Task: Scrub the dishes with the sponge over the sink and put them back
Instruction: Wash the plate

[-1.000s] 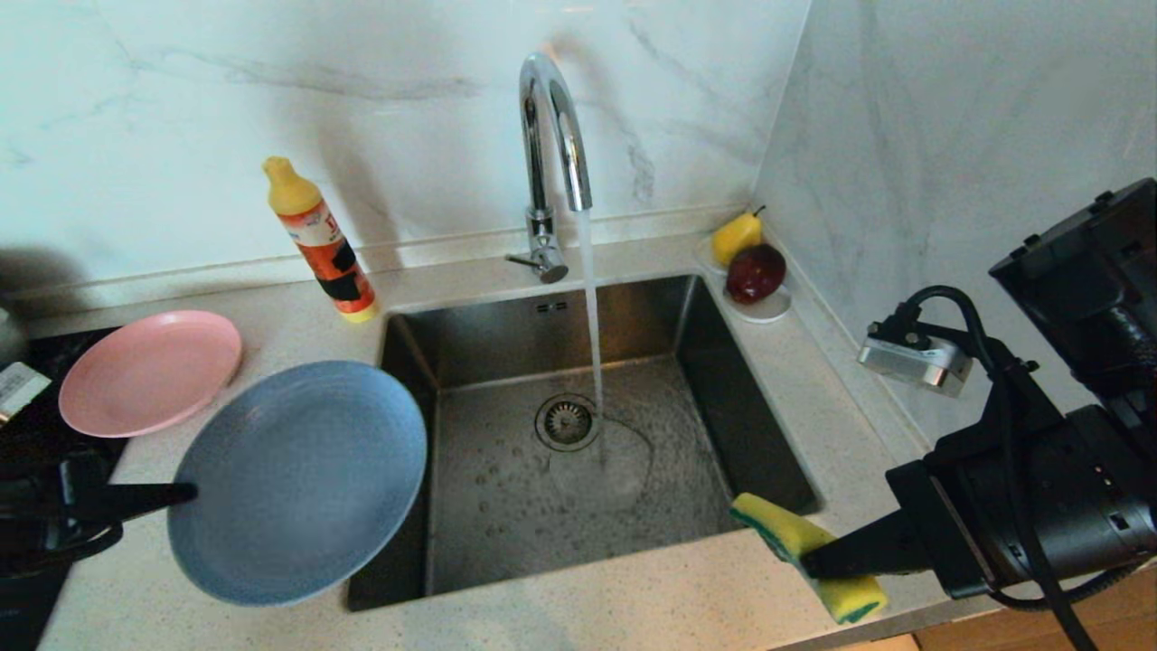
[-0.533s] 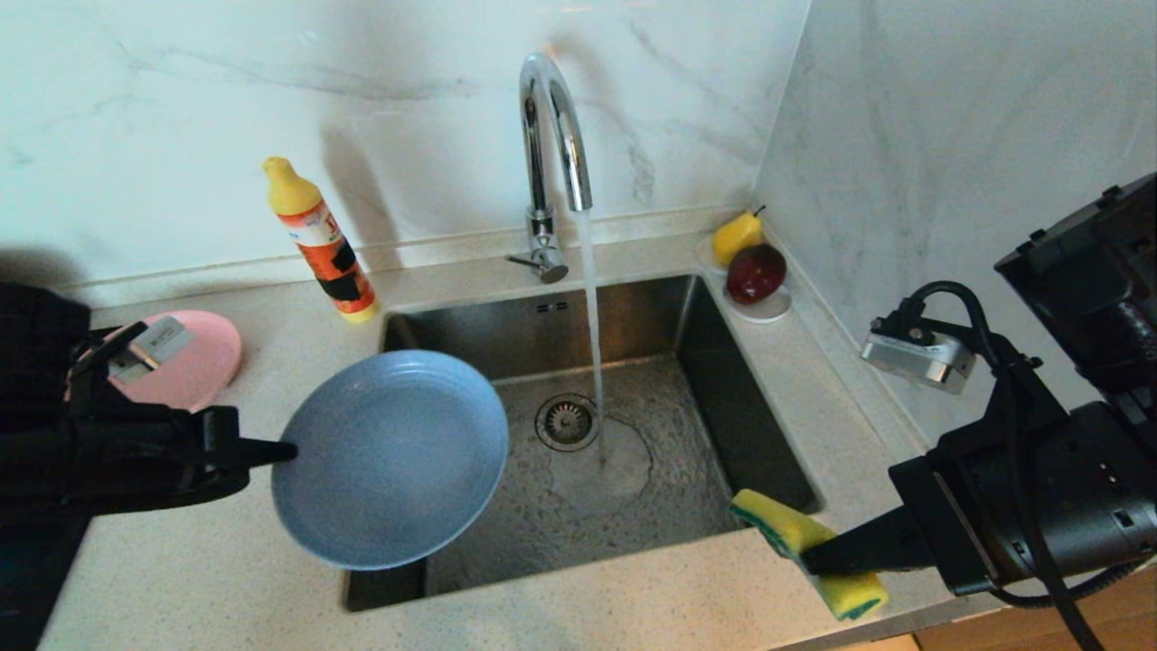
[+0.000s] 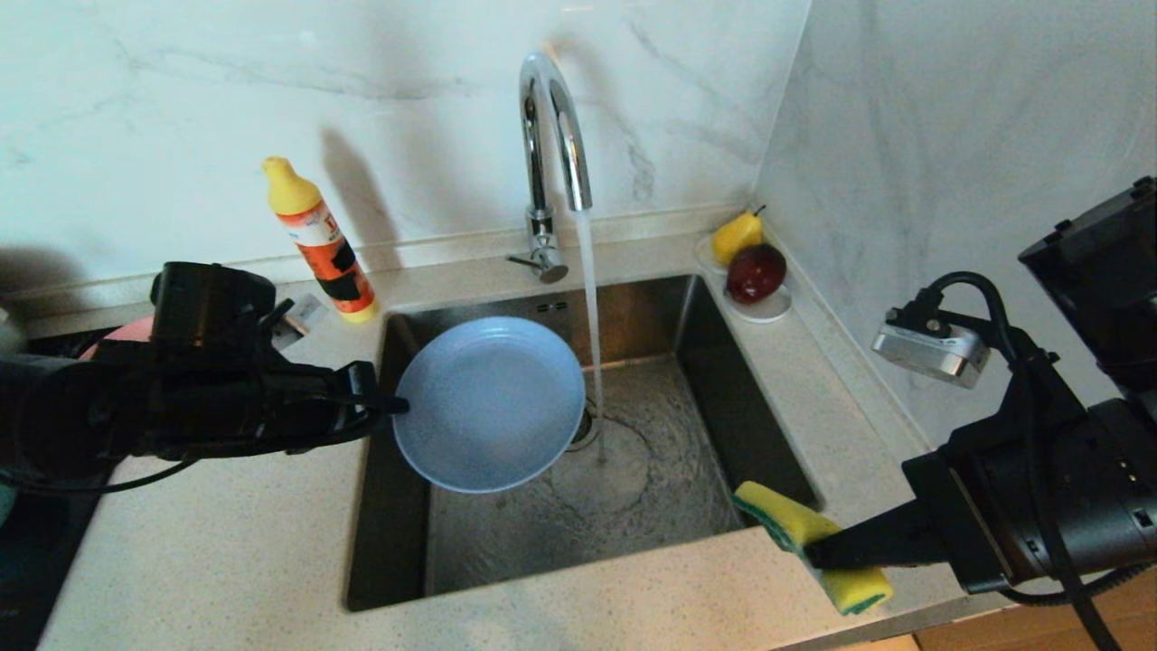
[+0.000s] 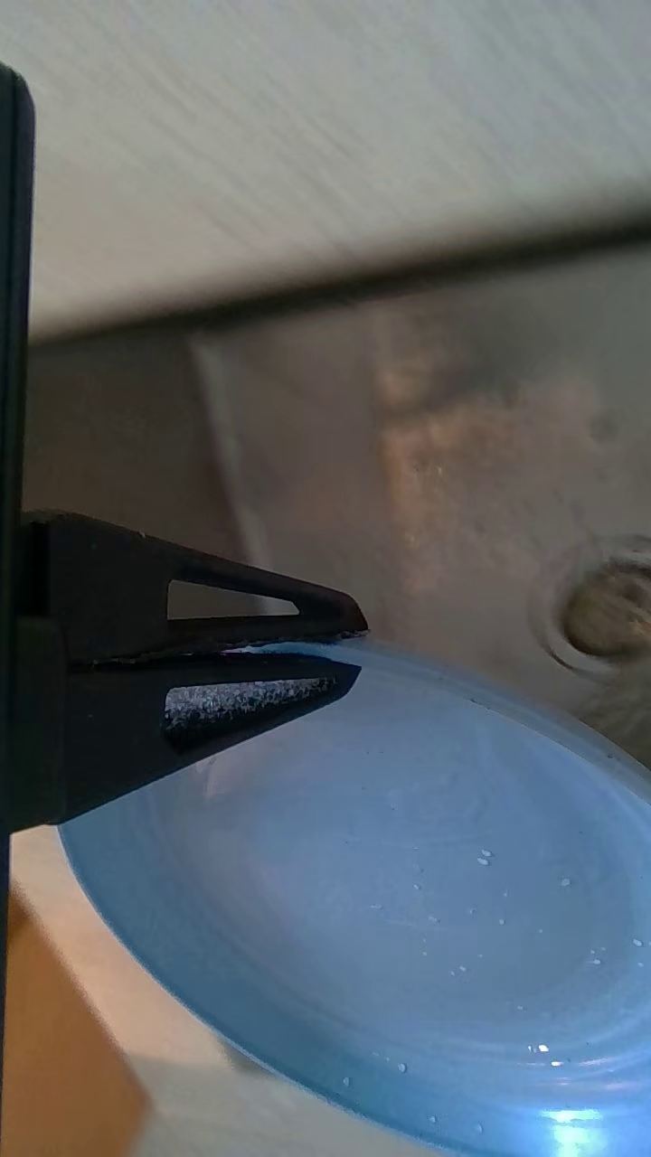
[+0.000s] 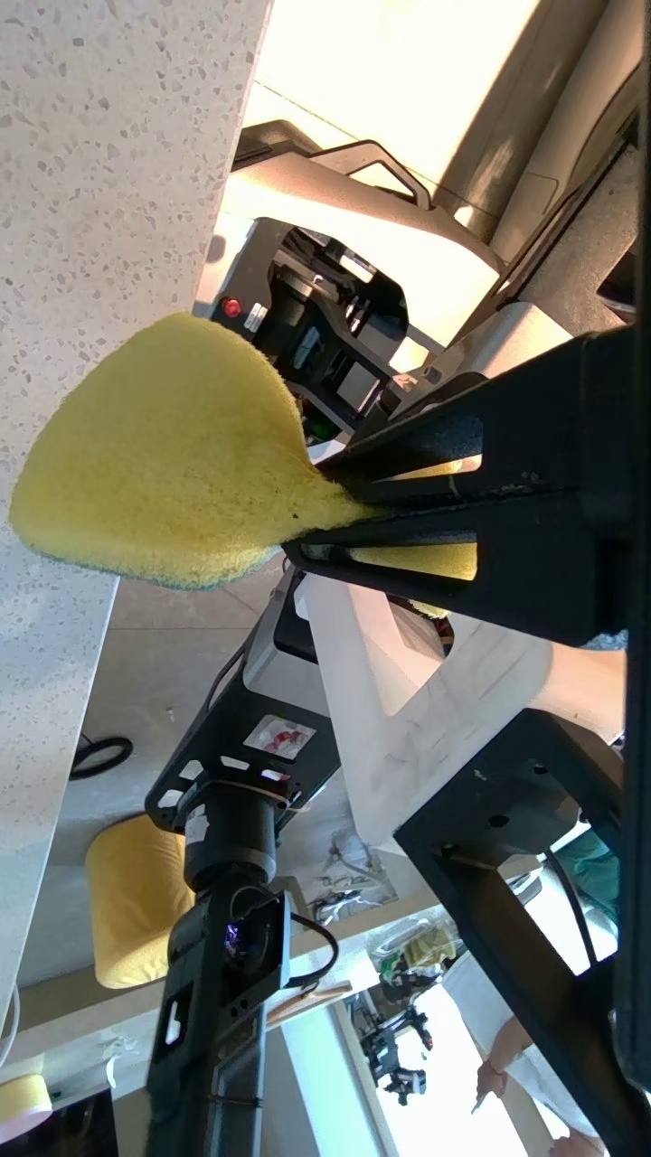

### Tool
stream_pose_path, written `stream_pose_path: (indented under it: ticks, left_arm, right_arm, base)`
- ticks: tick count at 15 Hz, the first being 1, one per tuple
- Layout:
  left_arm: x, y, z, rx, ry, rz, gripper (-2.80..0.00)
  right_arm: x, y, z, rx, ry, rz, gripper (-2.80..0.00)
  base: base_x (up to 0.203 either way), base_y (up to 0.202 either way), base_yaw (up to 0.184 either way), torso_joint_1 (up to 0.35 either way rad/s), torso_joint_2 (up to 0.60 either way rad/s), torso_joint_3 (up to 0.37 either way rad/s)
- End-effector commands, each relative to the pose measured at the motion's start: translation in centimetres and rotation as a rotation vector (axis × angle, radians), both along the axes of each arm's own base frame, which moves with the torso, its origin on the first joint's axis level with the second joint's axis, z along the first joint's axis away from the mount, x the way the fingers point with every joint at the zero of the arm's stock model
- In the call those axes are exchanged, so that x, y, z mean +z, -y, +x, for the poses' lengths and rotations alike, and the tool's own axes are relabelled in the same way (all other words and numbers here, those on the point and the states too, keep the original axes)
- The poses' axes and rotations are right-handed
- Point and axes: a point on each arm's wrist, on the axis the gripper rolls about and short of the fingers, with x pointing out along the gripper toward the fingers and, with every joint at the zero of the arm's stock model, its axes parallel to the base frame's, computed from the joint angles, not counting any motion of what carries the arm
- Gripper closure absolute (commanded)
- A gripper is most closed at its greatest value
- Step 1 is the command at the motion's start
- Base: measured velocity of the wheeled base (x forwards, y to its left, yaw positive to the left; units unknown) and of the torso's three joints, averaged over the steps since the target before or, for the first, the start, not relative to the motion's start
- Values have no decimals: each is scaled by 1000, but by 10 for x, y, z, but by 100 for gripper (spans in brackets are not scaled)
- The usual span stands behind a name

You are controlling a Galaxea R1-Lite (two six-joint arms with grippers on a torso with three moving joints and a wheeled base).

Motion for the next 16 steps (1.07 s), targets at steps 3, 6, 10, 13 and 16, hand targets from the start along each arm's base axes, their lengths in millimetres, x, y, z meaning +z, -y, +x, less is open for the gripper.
stream_pose_path:
  ticks: [3,6,10,13,16]
  left_arm:
    - [-20,22,36,-12,-22,17,0]
    - [-26,37,53,-11,-26,12,0]
    - [-23,61,68,-13,-2,-2,0]
    - [-20,73,76,-7,18,4,0]
    - [-17,88,75,-36,25,-8,0]
  right_arm:
    - [3,3,-3,-1,6,9,0]
    - [7,5,-6,0,21,22,0]
    - [11,8,-11,3,34,33,0]
    - [13,11,-15,6,42,40,0]
    - [14,12,-17,6,48,45,0]
  base:
    - [0,0,0,0,0,0]
    - [0,0,0,0,0,0]
    - [0,0,0,0,0,0]
    - [0,0,0,0,0,0]
    - [0,0,0,0,0,0]
